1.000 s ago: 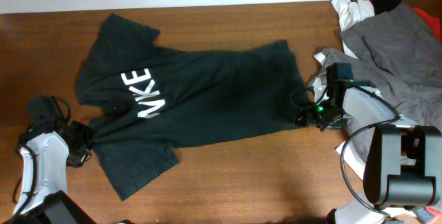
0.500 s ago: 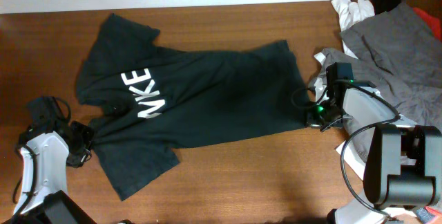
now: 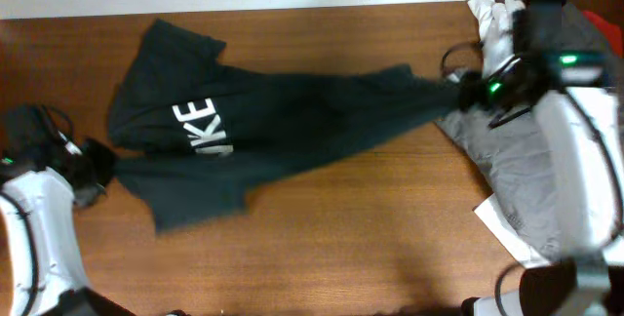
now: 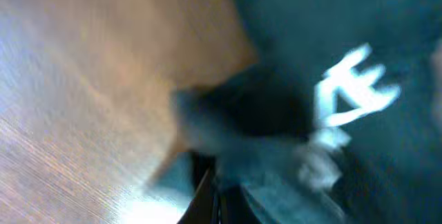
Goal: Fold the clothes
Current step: 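Lift the shirt with both grippers, shake it, and lay it flat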
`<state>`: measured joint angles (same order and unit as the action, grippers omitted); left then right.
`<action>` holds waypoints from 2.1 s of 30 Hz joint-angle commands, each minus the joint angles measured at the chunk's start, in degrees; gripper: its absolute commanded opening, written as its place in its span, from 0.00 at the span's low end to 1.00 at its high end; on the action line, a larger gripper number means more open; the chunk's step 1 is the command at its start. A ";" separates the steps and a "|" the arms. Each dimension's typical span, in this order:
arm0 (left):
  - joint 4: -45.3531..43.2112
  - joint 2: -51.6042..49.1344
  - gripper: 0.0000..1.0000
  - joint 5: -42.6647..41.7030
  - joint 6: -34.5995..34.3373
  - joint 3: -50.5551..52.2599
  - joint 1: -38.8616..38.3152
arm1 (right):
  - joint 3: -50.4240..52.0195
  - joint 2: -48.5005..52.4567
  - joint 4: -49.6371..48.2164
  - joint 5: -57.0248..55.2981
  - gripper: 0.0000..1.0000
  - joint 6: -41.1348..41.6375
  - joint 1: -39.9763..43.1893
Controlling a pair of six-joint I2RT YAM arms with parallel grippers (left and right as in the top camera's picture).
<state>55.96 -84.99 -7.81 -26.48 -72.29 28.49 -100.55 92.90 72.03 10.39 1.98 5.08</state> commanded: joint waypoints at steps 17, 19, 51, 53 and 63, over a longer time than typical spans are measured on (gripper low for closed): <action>9.07 7.82 0.00 -2.29 5.77 -50.64 2.91 | -55.34 -3.87 13.20 -13.46 0.04 1.95 -0.20; 9.31 5.68 0.00 -4.15 5.77 -50.64 2.89 | -54.60 -1.66 13.27 -13.46 0.04 1.95 -0.20; 11.34 -20.22 0.00 -13.86 12.44 -66.95 -6.14 | -53.55 17.77 19.21 -13.25 0.04 7.32 -0.20; 20.81 -21.75 0.00 -13.84 14.88 -65.40 -6.82 | -51.60 18.97 23.71 -13.25 0.04 7.30 -0.20; 30.58 -27.28 0.00 -9.77 21.55 -41.33 -8.48 | -21.22 19.89 24.17 -8.04 0.04 2.73 -1.29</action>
<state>86.15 -112.49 -18.90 -8.88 -118.93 19.99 -126.82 112.86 96.23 1.89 5.69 4.23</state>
